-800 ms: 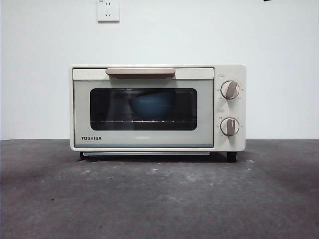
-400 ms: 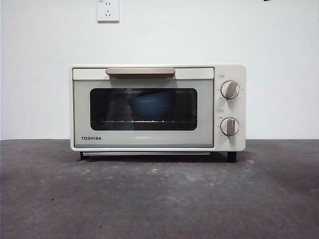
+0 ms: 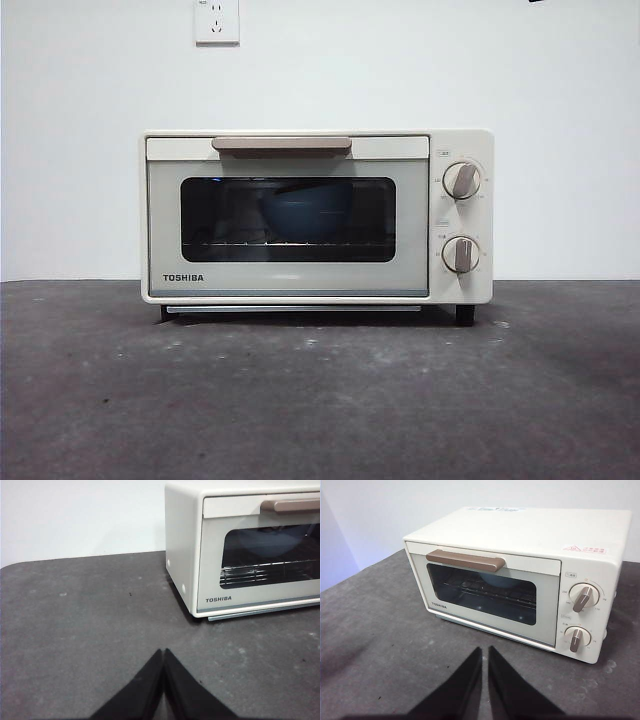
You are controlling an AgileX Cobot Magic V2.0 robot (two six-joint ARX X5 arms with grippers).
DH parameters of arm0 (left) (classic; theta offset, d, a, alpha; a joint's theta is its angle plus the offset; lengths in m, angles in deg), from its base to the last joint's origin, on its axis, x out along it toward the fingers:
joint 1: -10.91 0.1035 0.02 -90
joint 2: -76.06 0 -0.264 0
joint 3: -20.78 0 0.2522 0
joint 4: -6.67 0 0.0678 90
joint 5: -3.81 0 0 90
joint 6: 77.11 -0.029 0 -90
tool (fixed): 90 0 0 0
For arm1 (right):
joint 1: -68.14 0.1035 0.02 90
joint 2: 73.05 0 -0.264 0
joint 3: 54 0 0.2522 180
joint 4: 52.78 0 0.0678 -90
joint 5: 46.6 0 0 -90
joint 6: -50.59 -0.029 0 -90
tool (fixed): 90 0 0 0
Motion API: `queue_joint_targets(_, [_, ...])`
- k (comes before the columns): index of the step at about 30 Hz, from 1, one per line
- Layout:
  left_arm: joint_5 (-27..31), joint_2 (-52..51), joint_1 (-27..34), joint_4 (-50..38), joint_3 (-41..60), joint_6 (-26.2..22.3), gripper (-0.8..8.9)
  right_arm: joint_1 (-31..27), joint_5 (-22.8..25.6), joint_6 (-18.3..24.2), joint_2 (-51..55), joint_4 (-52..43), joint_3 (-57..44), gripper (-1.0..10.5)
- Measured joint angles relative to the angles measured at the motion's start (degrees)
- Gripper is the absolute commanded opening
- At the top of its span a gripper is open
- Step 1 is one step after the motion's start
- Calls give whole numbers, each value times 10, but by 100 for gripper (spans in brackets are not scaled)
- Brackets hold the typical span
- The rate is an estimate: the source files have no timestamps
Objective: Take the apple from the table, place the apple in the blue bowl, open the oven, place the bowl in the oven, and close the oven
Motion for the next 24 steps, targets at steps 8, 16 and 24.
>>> queue_joint_targets(8, [1,-16,0,34,14,32,8,0,0,0,0,0,0,5])
queue_joint_targets(16, [2,-16,0,34,14,56,8,0,0,0,0,0,0,5])
queue_joint_targets(24, [1,-16,0,34,14,58,8,0,0,0,0,0,0,5])
